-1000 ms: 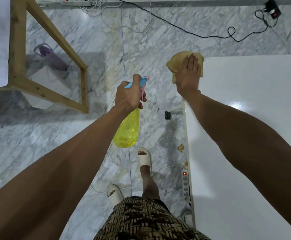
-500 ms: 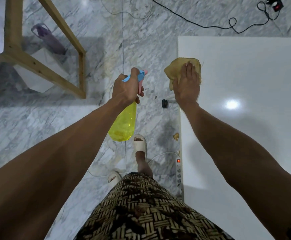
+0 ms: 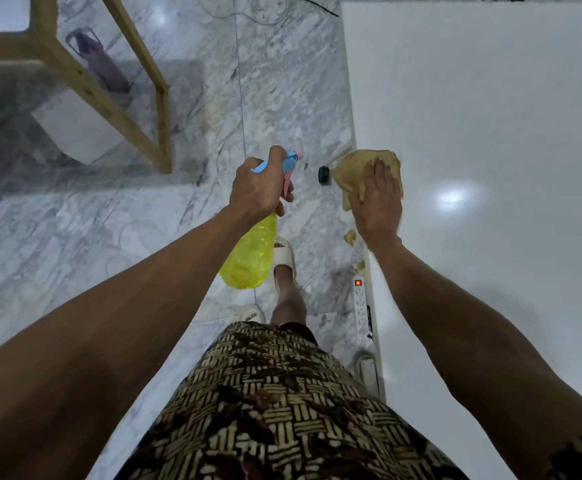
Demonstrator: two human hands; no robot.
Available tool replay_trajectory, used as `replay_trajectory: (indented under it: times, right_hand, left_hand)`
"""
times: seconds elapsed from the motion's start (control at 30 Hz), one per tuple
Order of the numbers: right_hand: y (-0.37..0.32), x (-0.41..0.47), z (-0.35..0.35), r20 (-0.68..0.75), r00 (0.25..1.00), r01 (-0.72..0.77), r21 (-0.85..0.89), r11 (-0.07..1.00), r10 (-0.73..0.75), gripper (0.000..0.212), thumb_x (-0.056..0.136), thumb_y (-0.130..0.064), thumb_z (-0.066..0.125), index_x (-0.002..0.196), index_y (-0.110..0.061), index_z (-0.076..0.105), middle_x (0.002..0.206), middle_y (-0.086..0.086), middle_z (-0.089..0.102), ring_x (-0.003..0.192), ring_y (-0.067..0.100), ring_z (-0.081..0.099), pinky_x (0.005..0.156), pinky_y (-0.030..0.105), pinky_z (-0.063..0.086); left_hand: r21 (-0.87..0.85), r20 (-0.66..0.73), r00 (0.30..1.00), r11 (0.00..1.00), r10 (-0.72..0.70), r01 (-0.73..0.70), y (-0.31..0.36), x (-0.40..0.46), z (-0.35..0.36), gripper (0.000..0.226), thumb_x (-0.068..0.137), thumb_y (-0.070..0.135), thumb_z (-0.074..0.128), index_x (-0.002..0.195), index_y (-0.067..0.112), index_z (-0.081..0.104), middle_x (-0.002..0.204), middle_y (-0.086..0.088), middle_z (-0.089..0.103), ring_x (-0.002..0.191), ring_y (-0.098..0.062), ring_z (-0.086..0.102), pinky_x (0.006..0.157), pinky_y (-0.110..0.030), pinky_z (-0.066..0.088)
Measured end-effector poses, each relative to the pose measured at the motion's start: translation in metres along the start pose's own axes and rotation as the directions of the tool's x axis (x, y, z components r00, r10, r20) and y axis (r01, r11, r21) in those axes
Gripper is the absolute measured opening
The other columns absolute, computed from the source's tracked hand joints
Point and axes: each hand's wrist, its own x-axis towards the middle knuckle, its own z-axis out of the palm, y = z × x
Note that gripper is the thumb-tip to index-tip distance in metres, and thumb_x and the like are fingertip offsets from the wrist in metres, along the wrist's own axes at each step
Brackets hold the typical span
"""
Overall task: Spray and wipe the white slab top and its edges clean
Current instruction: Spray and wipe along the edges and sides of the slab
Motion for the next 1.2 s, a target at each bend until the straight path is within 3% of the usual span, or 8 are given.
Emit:
replay_trajectory:
  times: [0.13,0.27,0.5,0.67,0.8,0.93,1.1,1.2]
  right_hand:
    - [0.013,-0.070,0.002,0.020,1.000,0.004,-0.012,1.000,-0.003,0.067,0.098,-0.041,0.029,0.149,0.002,0.035,0.155,0.023,0.036,0.145,0.035,0.033,0.121,0.046,0.023]
    - [0.023,-0.136,0.004,0.008,1.000,-0.002,0.006,1.000,0.002,0.064,0.098,-0.037,0.037,0.148,0.003,0.036,0.153,0.024,0.038,0.144,0.035,0.035,0.120,0.047,0.025]
    - [0.032,-0.238,-0.003,-0.018,1.000,0.007,0.035,0.999,-0.006,0.062,0.096,-0.033,0.038,0.146,0.005,0.040,0.150,0.026,0.041,0.142,0.037,0.039,0.119,0.048,0.026]
    - [0.046,-0.324,-0.001,-0.042,0.999,0.010,-0.005,1.000,-0.010,0.061,0.096,-0.033,0.040,0.145,0.004,0.042,0.150,0.025,0.043,0.142,0.036,0.039,0.119,0.047,0.028]
    - [0.056,-0.387,-0.002,-0.043,0.999,0.016,-0.030,0.999,-0.017,0.060,0.097,-0.033,0.041,0.145,0.005,0.042,0.150,0.025,0.043,0.141,0.035,0.040,0.118,0.047,0.030]
    - [0.061,-0.444,-0.004,-0.037,0.999,0.008,-0.033,0.999,-0.009,0.061,0.096,-0.032,0.043,0.144,0.005,0.043,0.149,0.025,0.044,0.141,0.035,0.041,0.117,0.048,0.031]
    - [0.069,-0.521,-0.005,-0.075,0.997,-0.012,-0.085,0.996,0.005,0.059,0.092,-0.031,0.044,0.138,0.006,0.050,0.143,0.024,0.052,0.134,0.035,0.050,0.111,0.049,0.040]
    - [0.074,-0.570,-0.005,-0.085,0.996,-0.011,-0.110,0.994,0.002,0.061,0.094,-0.033,0.040,0.140,0.006,0.048,0.145,0.024,0.049,0.136,0.036,0.047,0.113,0.049,0.039]
  left_hand:
    - [0.027,0.030,0.999,1.000,0.010,-0.011,-0.037,-0.055,0.007,0.056,0.102,0.040,0.048,0.085,-0.007,0.073,0.066,-0.012,0.068,0.064,-0.029,0.070,0.045,-0.030,0.049]
    - [0.045,0.059,0.998,0.999,-0.004,0.002,-0.069,-0.099,0.017,0.064,0.095,0.045,0.047,0.097,-0.011,0.076,0.065,-0.011,0.068,0.061,-0.027,0.070,0.045,-0.030,0.049]
    - [0.108,0.061,0.998,0.994,-0.011,0.005,-0.109,-0.165,0.038,0.057,0.105,0.039,0.049,0.065,0.003,0.067,0.064,-0.013,0.069,0.062,-0.031,0.070,0.046,-0.032,0.049]
    - [0.083,0.086,0.996,0.996,-0.020,0.013,-0.150,-0.226,0.051,0.055,0.087,0.051,0.046,0.071,0.005,0.073,0.067,-0.012,0.070,0.064,-0.031,0.071,0.048,-0.033,0.051]
    - [0.088,0.086,0.996,0.996,-0.018,0.010,-0.190,-0.284,0.062,0.060,0.094,0.047,0.046,0.074,-0.002,0.073,0.067,-0.012,0.070,0.064,-0.030,0.071,0.047,-0.032,0.050]
    - [0.110,0.100,0.994,0.994,-0.037,0.025,-0.223,-0.336,0.071,0.067,0.093,0.049,0.045,0.094,-0.009,0.078,0.064,-0.011,0.069,0.064,-0.032,0.072,0.049,-0.033,0.051]
    - [0.102,0.180,0.983,0.995,-0.035,0.016,-0.265,-0.411,0.085,0.053,0.102,0.042,0.045,0.080,0.005,0.076,0.066,-0.013,0.067,0.065,-0.030,0.071,0.048,-0.032,0.050]
    - [0.141,0.209,0.976,0.990,-0.059,0.029,-0.294,-0.447,0.088,0.057,0.104,0.040,0.045,0.066,0.005,0.069,0.066,-0.014,0.068,0.068,-0.039,0.072,0.047,-0.032,0.049]
